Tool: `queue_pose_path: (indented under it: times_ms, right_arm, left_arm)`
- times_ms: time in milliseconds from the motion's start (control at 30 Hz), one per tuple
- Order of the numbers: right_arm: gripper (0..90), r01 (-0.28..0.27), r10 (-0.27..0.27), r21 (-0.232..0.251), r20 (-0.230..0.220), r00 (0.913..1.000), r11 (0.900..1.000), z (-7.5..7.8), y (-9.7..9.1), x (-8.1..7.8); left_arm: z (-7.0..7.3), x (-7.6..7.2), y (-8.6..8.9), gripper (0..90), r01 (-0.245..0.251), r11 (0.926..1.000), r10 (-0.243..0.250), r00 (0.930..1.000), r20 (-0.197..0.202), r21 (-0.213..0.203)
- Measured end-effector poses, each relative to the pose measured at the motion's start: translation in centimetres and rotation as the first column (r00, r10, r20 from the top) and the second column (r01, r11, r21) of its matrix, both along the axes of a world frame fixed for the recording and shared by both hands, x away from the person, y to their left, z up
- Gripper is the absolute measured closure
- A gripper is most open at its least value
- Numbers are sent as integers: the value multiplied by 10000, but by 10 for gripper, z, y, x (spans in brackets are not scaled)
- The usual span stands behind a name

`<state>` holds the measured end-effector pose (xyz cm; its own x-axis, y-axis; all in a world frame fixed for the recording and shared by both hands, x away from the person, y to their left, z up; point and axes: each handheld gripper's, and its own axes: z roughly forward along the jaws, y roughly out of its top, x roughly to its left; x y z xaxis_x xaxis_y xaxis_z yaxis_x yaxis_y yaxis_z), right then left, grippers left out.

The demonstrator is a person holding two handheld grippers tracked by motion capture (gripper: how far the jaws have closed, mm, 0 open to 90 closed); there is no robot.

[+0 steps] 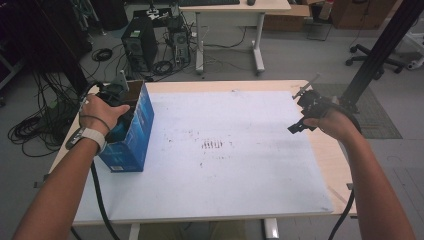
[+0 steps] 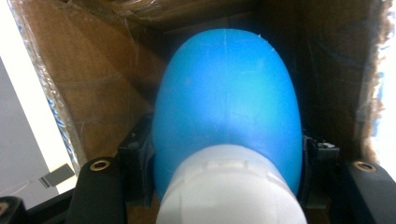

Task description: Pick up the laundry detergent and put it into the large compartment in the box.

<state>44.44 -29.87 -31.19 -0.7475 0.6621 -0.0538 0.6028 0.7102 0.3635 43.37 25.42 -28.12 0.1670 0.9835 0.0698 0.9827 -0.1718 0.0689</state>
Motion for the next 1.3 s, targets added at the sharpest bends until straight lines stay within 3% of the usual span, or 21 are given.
queue_pose_path:
  times_ms: [633, 1300]
  right_arm:
    - [100, 27, -27, -47, -103, 9999, 10000, -3, 0, -1]
    - [100, 30, -31, -28, -58, 10000, 10000, -1, -1, -4]
  left_arm:
    - [-1, 2, 6, 293, -22, 10000, 23, 10000, 95, -51]
    - [2, 1, 5, 223, 297, 9995, -293, 9993, 250, -146]
